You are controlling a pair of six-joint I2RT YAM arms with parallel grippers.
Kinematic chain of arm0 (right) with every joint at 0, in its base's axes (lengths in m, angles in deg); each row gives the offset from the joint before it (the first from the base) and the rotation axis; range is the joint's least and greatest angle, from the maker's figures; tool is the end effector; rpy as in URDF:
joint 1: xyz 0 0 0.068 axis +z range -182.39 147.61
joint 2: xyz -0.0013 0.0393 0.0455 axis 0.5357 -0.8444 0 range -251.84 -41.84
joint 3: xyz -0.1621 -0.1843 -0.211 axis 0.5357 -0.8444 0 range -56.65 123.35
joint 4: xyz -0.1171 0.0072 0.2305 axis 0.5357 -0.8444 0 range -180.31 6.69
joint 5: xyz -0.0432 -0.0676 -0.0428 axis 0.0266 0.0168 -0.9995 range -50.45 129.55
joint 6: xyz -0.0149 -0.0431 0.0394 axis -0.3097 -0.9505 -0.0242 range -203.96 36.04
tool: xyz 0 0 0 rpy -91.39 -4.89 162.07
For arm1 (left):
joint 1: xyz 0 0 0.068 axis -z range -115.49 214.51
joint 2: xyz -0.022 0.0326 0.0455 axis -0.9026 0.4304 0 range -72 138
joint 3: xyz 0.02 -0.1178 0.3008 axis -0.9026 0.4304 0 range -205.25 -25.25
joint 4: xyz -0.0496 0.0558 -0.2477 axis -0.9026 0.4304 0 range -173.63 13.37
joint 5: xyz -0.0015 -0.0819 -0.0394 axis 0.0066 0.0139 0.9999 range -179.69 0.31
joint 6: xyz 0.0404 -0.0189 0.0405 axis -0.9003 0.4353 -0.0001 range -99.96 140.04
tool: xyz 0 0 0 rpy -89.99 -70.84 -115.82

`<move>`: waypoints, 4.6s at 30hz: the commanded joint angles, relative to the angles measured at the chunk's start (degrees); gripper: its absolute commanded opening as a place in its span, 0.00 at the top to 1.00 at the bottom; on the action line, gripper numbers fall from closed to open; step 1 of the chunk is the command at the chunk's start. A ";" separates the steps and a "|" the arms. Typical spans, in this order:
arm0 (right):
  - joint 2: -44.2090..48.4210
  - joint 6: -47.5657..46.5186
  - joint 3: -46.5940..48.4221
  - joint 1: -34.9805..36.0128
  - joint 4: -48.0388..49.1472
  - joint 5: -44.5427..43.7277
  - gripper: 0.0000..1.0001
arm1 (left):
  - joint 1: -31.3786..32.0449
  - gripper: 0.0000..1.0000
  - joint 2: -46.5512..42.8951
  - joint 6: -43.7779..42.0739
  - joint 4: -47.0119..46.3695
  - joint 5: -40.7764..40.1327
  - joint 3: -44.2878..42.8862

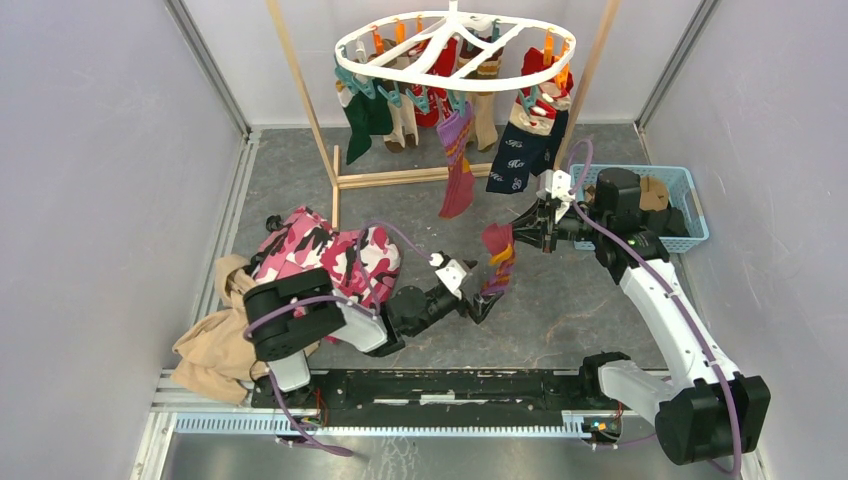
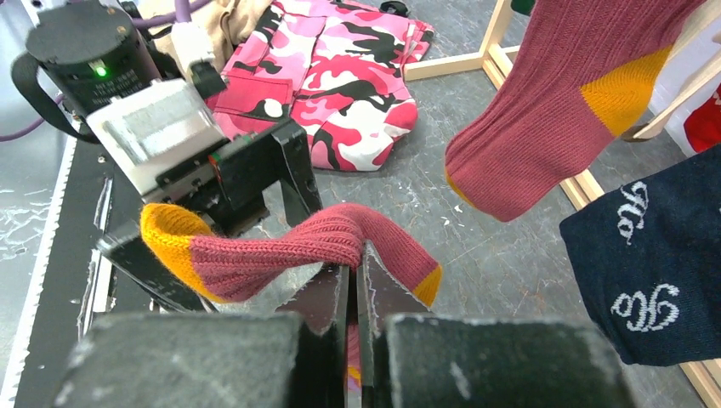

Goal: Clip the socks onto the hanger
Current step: Pick up the sock from the bin.

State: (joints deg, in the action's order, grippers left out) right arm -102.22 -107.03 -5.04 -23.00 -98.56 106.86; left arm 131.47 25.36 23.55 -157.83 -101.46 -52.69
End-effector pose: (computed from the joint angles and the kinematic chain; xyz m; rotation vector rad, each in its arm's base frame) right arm 0.1859 0.0725 0.3737 -1.1699 1.4138 0.9833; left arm 0.1326 -0.2884 0.2293 0.6669 1.4052 -0.8309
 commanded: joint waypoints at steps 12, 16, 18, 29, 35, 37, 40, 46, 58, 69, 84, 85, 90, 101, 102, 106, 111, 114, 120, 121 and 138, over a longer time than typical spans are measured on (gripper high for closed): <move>0.79 -0.16 -0.68 1.02 1.68 0.87 0.98 | 0.28 0.98 10.26 -2.54 -11.80 -2.26 -5.58; 0.79 -1.41 -0.98 1.11 1.02 -0.47 0.96 | 0.21 0.98 6.16 1.11 -11.56 0.93 -1.91; 0.71 -2.08 -1.08 1.11 0.62 -1.31 0.94 | 0.14 0.98 2.89 4.45 -9.89 3.49 0.07; -0.52 -7.66 0.79 1.13 -3.61 -6.98 0.68 | -3.02 0.98 -17.11 31.61 16.13 25.24 2.08; -0.90 -16.23 6.54 1.21 -10.89 -11.37 0.37 | -10.17 0.98 -24.30 50.11 16.99 29.14 7.03; -0.36 -20.55 6.91 1.46 -13.40 -10.06 0.30 | -12.55 0.98 -25.89 55.57 15.97 29.51 8.72; 0.13 -31.81 5.93 3.02 -19.39 -5.97 0.23 | -15.70 0.98 -27.15 63.62 12.86 28.70 11.18; -0.45 -54.68 1.58 10.57 -26.66 -7.38 0.16 | -19.36 0.98 -25.38 80.61 3.43 26.04 14.85; 1.26 -49.31 -8.59 24.06 -9.41 -24.43 0.18 | -21.41 0.98 -11.25 101.56 -17.71 25.84 16.71; 2.14 -41.27 -5.90 25.65 -6.54 -22.03 0.44 | -21.48 0.98 -1.18 106.78 -25.36 31.15 12.30; 0.91 -41.99 -3.96 25.19 -14.45 -12.74 1.00 | -23.61 0.95 -2.59 105.07 -25.30 30.26 14.52; 1.01 -41.28 -3.62 24.54 -14.55 -11.84 1.00 | -23.82 0.92 -2.95 104.21 -25.33 30.35 14.78; 1.58 -34.53 -0.89 18.97 -13.66 -5.44 1.00 | -25.30 0.72 -3.37 99.67 -25.29 30.92 16.52; 0.95 -21.04 0.06 10.07 -8.51 -1.03 1.00 | -28.94 0.32 -10.71 76.11 -21.98 36.39 18.69; 0.82 -20.39 0.27 9.36 -8.61 -1.23 1.00 | -28.98 0.30 -14.44 68.62 -17.96 36.71 18.86; -0.24 -20.00 0.42 7.97 -9.28 -0.78 1.00 | -26.65 0.23 -34.95 36.03 24.74 33.87 13.02; -1.34 -18.66 0.24 8.05 -8.36 1.95 1.00 | -21.46 0.05 -53.60 9.94 36.94 26.99 15.58; -1.72 -16.59 0.48 7.95 -6.88 3.01 1.00 | -19.75 0.00 -59.04 1.74 27.82 27.50 21.31; -3.58 -12.29 1.66 7.99 -4.35 5.82 1.00 | -16.99 0.00 -53.86 -11.73 22.09 30.26 20.86; -4.05 -11.93 2.09 8.03 -4.48 6.13 1.00 | -16.61 0.00 -52.03 -13.08 21.51 30.23 20.14; -6.33 -10.53 5.25 9.92 -5.41 7.44 1.00 | -15.29 0.24 -26.07 -12.03 -3.64 29.68 10.90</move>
State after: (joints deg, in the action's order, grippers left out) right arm -108.25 -118.22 -2.04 -13.60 -104.76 112.24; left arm 115.77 -2.48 12.93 -151.73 -71.67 -38.40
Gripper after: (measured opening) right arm 0.007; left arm 0.789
